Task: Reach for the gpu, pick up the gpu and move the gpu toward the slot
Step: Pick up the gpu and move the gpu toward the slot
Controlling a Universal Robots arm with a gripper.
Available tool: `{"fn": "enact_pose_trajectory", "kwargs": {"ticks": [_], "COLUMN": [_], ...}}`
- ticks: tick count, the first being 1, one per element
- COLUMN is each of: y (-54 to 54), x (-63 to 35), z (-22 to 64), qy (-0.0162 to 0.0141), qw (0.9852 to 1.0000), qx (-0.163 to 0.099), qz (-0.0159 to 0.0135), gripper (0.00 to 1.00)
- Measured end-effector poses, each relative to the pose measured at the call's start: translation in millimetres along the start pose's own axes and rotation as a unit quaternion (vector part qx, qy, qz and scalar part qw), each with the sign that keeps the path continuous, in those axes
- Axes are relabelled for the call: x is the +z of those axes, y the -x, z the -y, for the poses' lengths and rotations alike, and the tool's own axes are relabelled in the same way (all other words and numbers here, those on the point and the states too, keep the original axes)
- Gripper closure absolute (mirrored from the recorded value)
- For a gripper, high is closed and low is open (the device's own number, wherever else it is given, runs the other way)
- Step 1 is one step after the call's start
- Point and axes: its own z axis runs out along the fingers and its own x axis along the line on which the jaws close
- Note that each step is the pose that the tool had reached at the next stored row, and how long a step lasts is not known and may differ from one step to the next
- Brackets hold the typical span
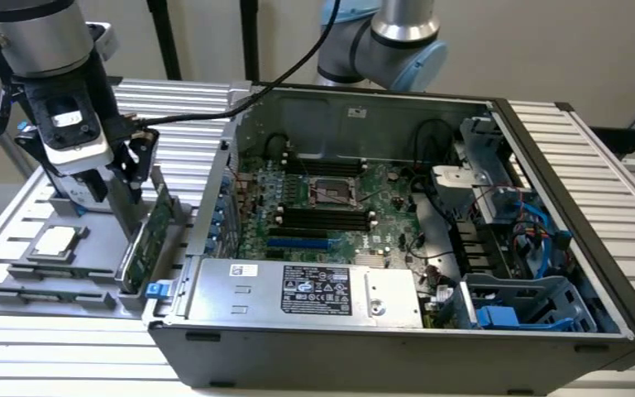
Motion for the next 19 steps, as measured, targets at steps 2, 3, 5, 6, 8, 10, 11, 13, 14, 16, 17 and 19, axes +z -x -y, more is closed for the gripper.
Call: {"fn": "enact_pose_trajectory", "kwargs": {"ticks": [2,3,5,6,8,10,11,13,14,16,17,19], "y": [-0.1,-0.1,-0.2,-0.2,-0.3,-0.3,-0.3,-0.3,-0.4,-0.3,-0.2,0.4], "x": [3.6,5.4,9.1,10.9,14.5,18.2,20.0,23.7,25.4,28.8,30.6,34.2], "z": [0.1,0.1,0.2,0.3,0.5,0.9,1.0,1.3,1.5,1.8,1.9,2.1], "qy": [-0.0001,0.0000,0.0000,-0.0001,-0.0001,-0.0001,-0.0002,-0.0003,-0.0004,-0.0004,-0.0005,-0.0006], "qw": [1.0000,1.0000,1.0000,1.0000,1.0000,1.0000,1.0000,1.0000,1.0000,0.9999,0.9999,0.9999], "qx": [0.000,0.000,0.001,0.001,0.001,0.001,0.002,0.004,0.006,0.009,0.010,0.012], "qz": [0.0005,0.0008,0.0010,0.0010,0.0012,0.0020,0.0024,0.0034,0.0040,0.0052,0.0057,0.0063], "gripper": [0.52,0.52,0.52,0.52,0.52,0.52,0.52,0.52,0.52,0.52,0.52,0.52]}}
